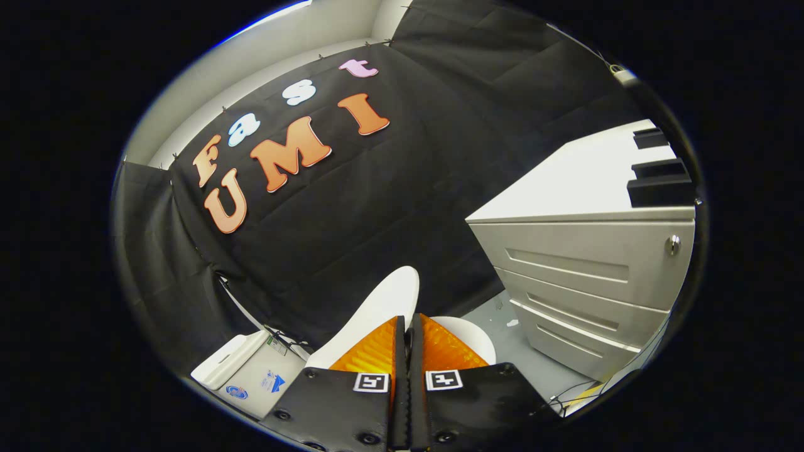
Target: Open the toilet lid.
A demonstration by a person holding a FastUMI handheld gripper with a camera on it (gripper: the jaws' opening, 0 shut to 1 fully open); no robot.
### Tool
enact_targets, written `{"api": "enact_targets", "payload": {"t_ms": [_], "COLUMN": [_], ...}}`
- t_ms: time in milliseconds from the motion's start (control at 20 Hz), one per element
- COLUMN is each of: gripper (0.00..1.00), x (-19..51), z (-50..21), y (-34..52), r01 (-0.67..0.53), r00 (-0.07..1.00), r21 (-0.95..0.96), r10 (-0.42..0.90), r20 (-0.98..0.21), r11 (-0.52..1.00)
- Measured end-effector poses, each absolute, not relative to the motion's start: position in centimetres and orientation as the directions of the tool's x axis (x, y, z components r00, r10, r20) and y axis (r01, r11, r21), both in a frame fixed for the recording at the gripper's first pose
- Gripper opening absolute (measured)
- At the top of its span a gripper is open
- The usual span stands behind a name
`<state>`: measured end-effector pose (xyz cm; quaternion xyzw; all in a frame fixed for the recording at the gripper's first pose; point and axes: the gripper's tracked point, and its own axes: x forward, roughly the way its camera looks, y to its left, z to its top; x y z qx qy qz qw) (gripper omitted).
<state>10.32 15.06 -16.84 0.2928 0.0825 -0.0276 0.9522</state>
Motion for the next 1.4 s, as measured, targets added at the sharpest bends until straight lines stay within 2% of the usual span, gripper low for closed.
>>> {"api": "enact_targets", "payload": {"t_ms": [800,1400], "gripper": [0.08,0.08], "x": [10.7,10.6], "z": [-2.5,4.3], "y": [25.7,35.6], "r01": [-0.116,-0.252], "r00": [0.993,0.967], "r21": [0.453,0.416], "r10": [0.118,0.235], "r20": [0.025,0.093], "r11": [0.884,0.873]}}
